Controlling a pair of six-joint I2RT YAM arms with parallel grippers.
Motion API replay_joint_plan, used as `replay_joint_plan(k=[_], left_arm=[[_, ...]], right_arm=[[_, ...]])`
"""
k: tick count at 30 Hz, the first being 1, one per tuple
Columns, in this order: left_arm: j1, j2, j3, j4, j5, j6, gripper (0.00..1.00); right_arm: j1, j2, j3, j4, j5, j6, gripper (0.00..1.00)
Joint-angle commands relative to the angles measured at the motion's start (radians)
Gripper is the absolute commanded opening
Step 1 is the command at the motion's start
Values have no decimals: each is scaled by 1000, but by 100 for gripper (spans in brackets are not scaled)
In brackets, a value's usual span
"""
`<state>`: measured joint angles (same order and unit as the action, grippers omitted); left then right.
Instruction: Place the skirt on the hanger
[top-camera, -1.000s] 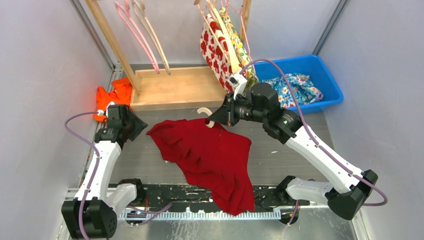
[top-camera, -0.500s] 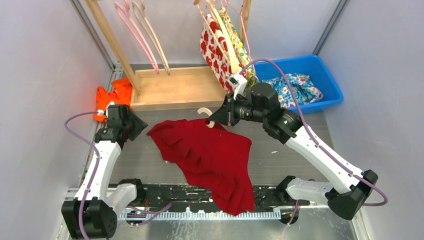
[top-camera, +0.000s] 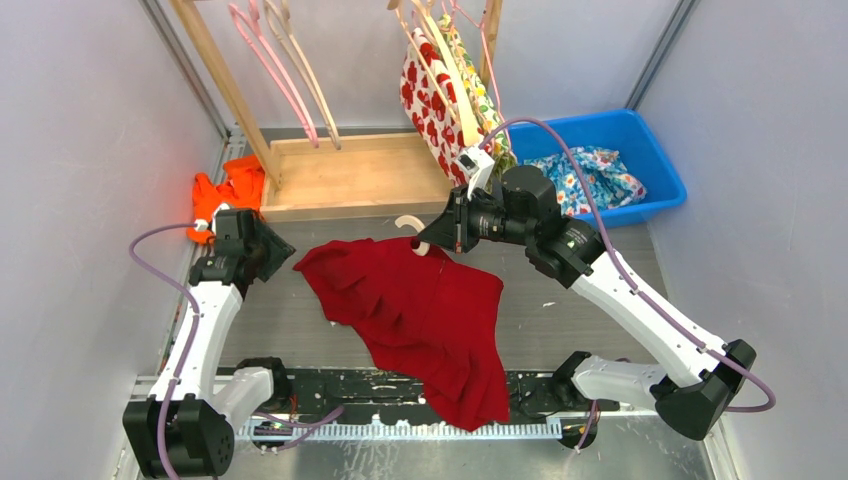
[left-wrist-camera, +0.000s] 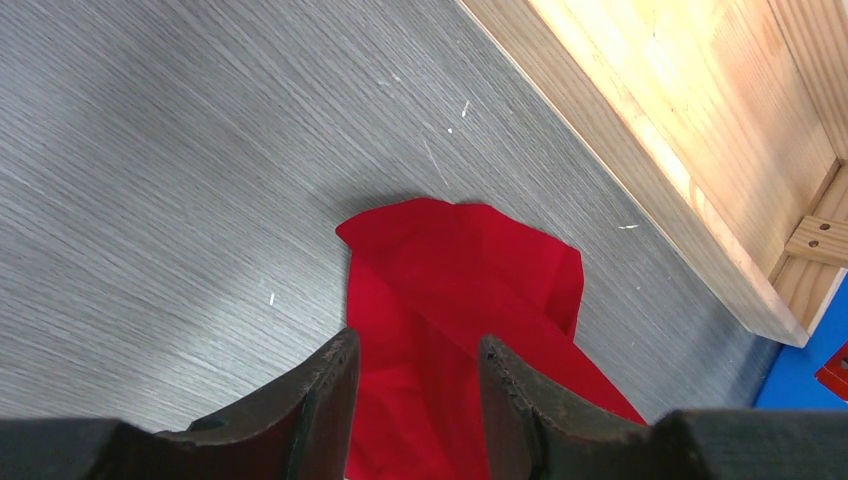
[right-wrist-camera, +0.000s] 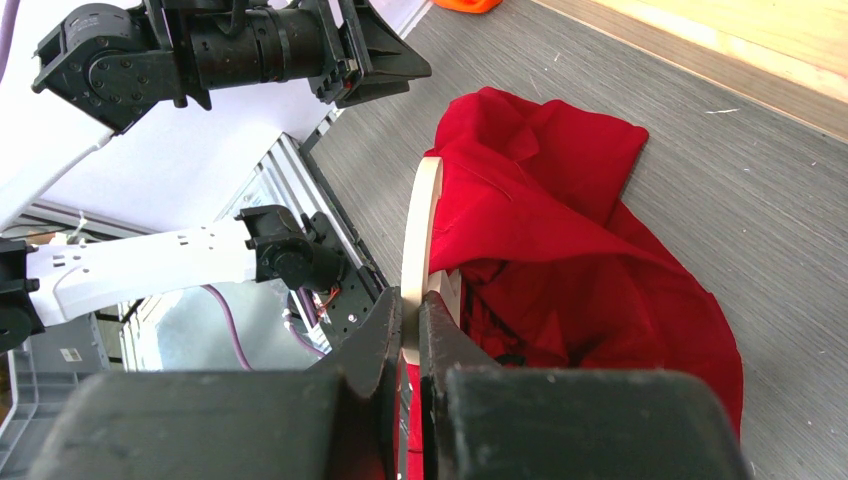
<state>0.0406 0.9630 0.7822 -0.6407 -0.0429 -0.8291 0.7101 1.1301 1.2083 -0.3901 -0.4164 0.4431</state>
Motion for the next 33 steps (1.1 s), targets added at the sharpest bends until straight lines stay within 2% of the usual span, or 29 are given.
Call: replay_joint_plan(k=[1, 33], left_arm=[[7, 1, 9, 34, -1, 16, 48], [6, 25, 50, 27, -6, 31, 48]], right_arm=[[-2, -28, 61, 93, -10, 9, 1], [-3, -16, 63, 107, -23, 11, 1]])
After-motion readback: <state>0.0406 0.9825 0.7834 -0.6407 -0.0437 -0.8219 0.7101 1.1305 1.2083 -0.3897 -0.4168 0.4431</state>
